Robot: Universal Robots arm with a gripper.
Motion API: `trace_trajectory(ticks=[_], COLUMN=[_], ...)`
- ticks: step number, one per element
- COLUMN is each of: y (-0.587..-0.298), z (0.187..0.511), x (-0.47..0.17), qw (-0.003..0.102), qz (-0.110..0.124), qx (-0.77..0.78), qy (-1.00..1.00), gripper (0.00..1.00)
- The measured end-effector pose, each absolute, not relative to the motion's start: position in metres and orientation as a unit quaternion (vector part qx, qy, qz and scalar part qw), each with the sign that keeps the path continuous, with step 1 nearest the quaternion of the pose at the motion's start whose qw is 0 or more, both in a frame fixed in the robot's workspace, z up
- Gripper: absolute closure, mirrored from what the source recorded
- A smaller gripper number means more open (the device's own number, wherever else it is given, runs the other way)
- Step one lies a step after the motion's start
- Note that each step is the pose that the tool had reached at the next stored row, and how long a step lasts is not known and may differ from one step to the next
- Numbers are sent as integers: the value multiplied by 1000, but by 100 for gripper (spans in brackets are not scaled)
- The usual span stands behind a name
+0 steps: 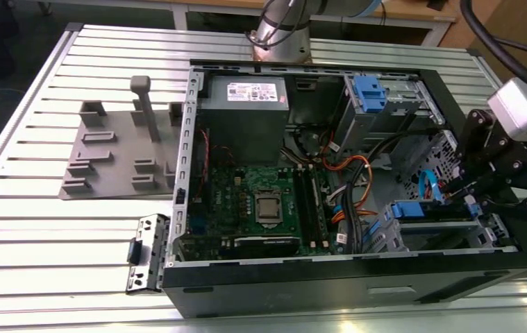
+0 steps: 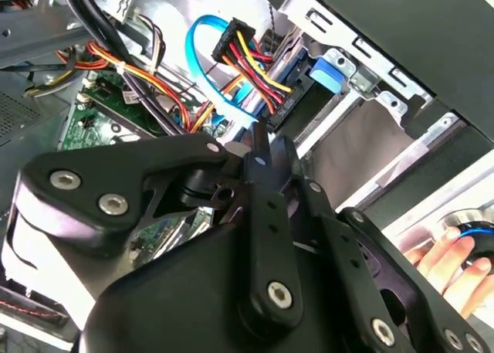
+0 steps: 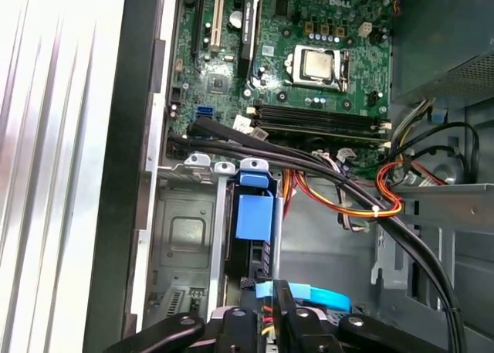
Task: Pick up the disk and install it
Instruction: 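Insert the second disk wire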
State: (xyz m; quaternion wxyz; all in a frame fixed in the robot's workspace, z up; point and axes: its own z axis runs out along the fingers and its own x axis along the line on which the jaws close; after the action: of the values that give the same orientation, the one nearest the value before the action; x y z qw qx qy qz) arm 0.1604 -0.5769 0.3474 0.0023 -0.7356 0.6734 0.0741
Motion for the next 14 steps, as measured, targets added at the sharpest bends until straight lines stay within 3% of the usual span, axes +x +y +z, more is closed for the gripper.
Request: trace_trajectory(ticks=[2, 5, 14], y=[-577, -577, -577], z=[348, 347, 357], x=[161, 166, 172], qw=[1, -4, -7], qz=[75, 80, 83], qx=[-736, -735, -735], qy=[673, 673, 673], gripper=[78, 90, 90])
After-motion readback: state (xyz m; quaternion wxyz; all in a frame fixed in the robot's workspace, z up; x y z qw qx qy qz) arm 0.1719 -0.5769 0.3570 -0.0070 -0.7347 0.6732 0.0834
